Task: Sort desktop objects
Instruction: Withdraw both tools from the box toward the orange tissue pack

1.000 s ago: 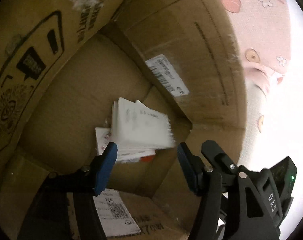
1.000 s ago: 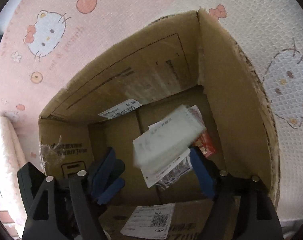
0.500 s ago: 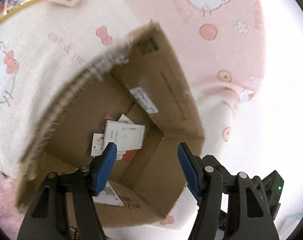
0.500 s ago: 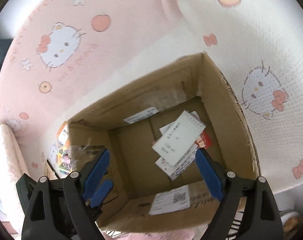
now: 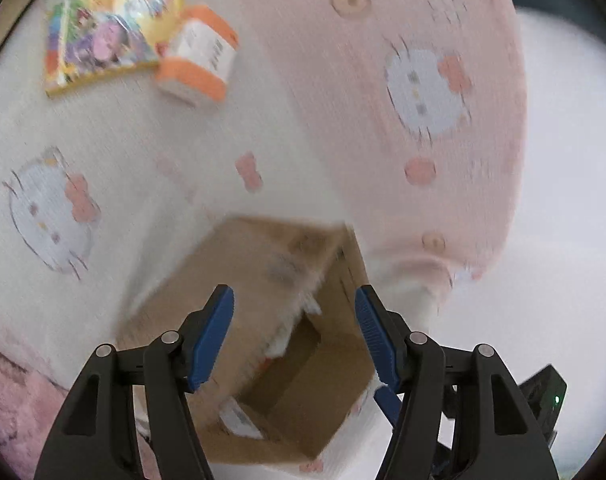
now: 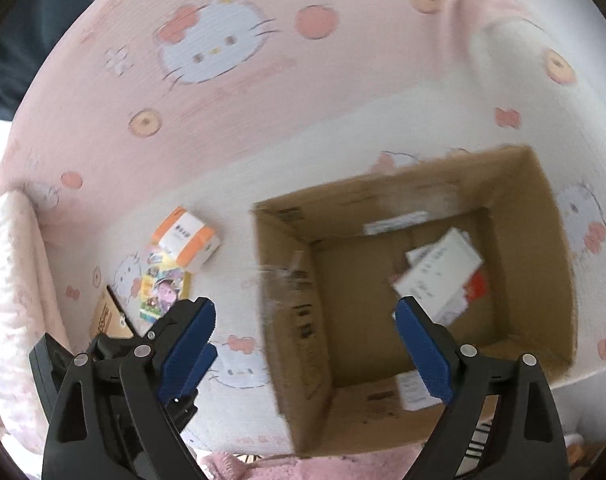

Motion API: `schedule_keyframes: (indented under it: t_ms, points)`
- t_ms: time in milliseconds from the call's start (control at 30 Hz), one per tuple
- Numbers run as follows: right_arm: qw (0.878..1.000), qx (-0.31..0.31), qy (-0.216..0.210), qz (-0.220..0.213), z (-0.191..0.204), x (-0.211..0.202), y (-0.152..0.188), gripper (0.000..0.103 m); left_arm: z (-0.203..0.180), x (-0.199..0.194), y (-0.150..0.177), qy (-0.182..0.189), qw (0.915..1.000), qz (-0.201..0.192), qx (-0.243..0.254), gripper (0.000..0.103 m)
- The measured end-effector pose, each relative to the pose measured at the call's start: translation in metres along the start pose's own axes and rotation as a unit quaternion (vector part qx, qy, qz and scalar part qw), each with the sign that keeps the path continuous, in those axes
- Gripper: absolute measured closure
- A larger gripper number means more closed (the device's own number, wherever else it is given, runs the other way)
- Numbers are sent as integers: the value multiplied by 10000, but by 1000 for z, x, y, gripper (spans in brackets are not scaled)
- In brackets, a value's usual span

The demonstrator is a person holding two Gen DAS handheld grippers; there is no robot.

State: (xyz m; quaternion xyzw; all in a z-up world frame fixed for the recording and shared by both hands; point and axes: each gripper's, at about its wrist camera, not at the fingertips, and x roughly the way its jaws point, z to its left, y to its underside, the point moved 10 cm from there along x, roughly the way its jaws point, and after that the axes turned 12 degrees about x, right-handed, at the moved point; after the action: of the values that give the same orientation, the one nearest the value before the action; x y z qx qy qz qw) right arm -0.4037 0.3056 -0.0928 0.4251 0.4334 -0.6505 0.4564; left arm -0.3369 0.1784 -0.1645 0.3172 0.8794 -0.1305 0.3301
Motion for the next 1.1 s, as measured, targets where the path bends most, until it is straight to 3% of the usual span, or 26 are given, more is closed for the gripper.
schedule_keyframes:
  t_ms: [233,367,533,733,1100]
  points:
    - [9993,-289,-190,152,43,16,8,12,48,-8,-51,-153,9988,-200,-412,36]
    - [9991,-289,-293,132,61,27,19,12,70,-14,-71,-331,9992,-87,-217,36]
    - [9983,-472,-252,243,83,47,48,12,91,-25,-82,-277,9995,123,11,36]
    - [9972,-638,-174,349,100,65,75,12,129,-43,-95,-311,9995,25,-37,36]
    - [9970,-399,-579,317,127,86,102,12,190,-66,-111,-338,9991,135,236,36]
